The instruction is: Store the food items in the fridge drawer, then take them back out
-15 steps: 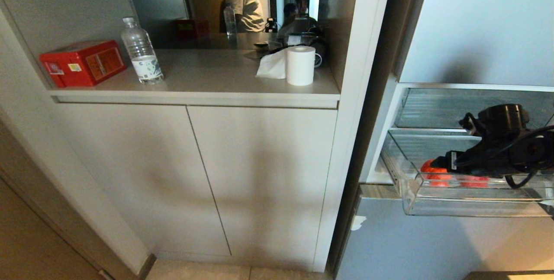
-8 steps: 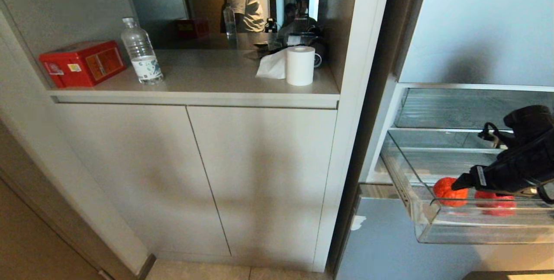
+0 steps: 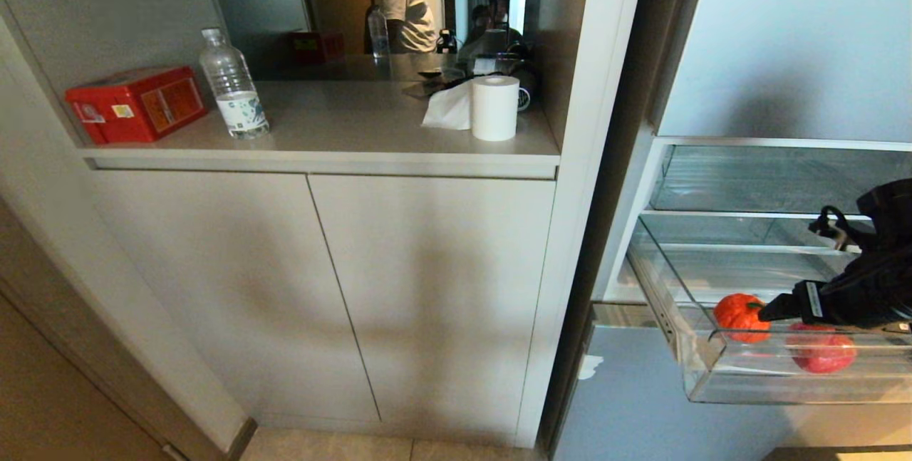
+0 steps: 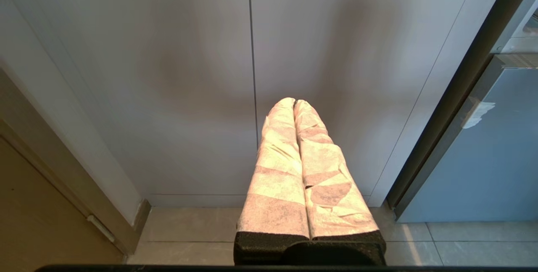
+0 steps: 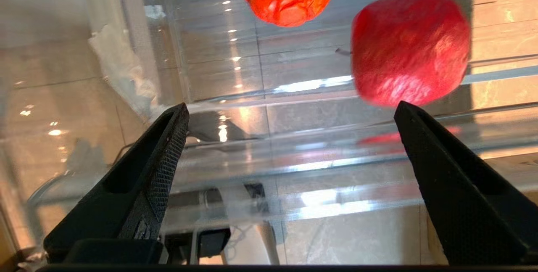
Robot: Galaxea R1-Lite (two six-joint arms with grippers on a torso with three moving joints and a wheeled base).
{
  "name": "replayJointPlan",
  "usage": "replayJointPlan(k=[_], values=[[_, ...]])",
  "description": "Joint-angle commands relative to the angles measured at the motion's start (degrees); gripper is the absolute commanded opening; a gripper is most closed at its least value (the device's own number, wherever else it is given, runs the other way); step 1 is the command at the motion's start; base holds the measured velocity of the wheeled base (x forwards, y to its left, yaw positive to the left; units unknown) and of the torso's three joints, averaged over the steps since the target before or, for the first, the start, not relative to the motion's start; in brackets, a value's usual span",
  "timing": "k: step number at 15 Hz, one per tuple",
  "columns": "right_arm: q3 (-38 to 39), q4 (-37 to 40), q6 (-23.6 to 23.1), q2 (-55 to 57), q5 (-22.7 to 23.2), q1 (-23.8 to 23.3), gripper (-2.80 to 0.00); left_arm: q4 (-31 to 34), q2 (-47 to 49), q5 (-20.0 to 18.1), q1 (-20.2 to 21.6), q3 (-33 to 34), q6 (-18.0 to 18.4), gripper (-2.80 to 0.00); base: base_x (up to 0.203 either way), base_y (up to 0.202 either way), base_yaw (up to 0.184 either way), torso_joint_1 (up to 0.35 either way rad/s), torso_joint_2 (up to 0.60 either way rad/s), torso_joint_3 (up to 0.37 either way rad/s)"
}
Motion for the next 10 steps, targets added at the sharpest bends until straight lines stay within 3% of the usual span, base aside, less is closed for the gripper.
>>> replayJointPlan(k=[1,4,10], values=[[2.18,0.64,0.17,-2.77,0.28,-0.01,0.00,-0.02,0.07,0.01,0.00,0.09,-0.01,-2.80,0.000,0.000,0.000,0.000,0.00,0.000],[4.54,0.56,0.37,-5.86,0.42,-0.01,0.00,-0.02,0.07,0.01,0.00,0.09,-0.01,-2.80,0.000,0.000,0.000,0.000,0.00,0.000],[-5.12,-5.34,0.66,3.94,-1.61,0.01,0.00,-0.02,0.07,0.01,0.00,0.09,-0.01,-2.80,0.000,0.000,0.000,0.000,0.00,0.000]])
